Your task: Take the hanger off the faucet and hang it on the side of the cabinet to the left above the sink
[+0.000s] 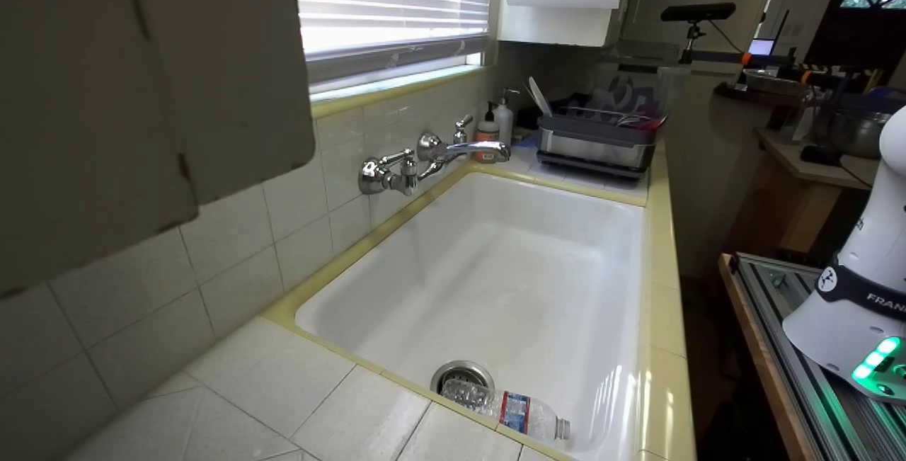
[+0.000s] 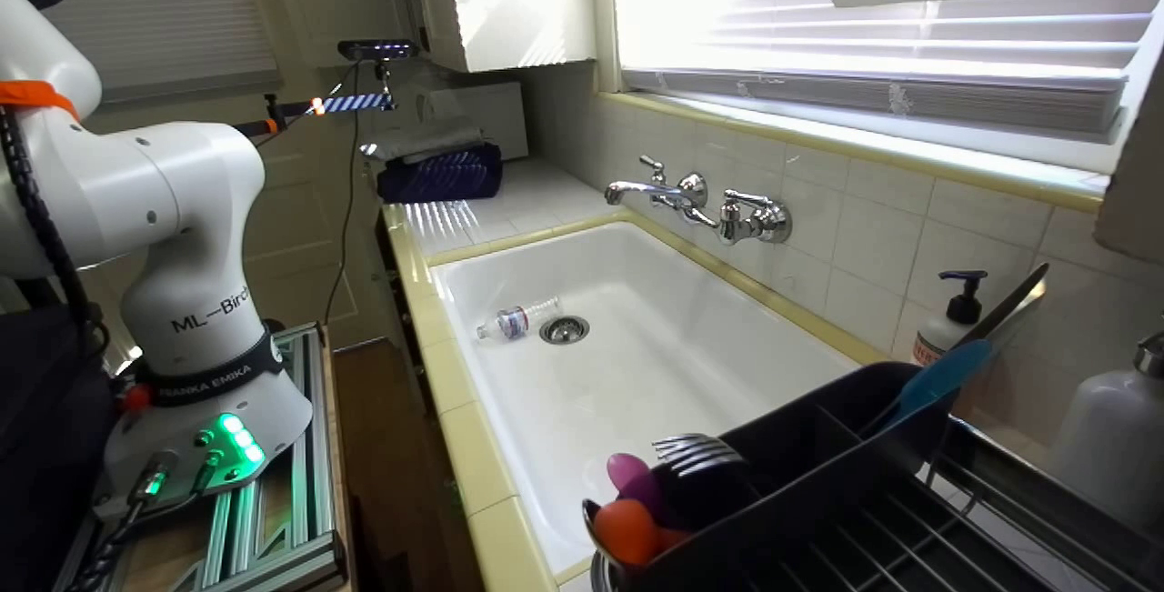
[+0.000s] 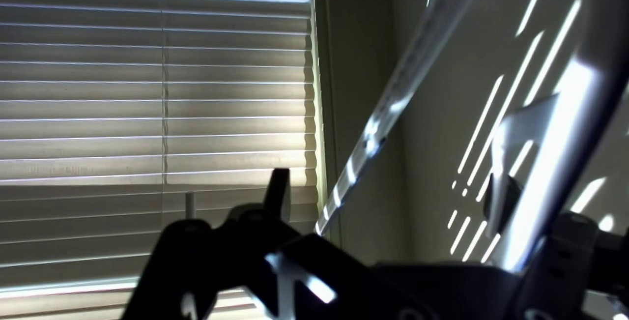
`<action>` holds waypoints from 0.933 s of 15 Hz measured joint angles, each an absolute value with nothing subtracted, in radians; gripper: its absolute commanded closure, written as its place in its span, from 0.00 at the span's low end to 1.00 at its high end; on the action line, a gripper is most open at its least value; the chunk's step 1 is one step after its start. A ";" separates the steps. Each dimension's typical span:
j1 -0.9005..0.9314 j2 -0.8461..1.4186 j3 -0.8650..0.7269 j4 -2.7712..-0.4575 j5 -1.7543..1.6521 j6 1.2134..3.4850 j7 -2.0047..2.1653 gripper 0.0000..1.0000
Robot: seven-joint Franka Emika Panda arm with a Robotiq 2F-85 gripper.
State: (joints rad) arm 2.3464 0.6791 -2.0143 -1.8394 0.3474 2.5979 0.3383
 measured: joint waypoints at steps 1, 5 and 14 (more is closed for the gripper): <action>2.360 0.671 -2.021 -1.842 0.348 2.584 0.327 0.00; 2.425 0.633 -2.048 -1.858 0.352 2.535 0.275 0.00; 2.448 0.589 -2.052 -1.860 0.598 2.460 -0.024 0.00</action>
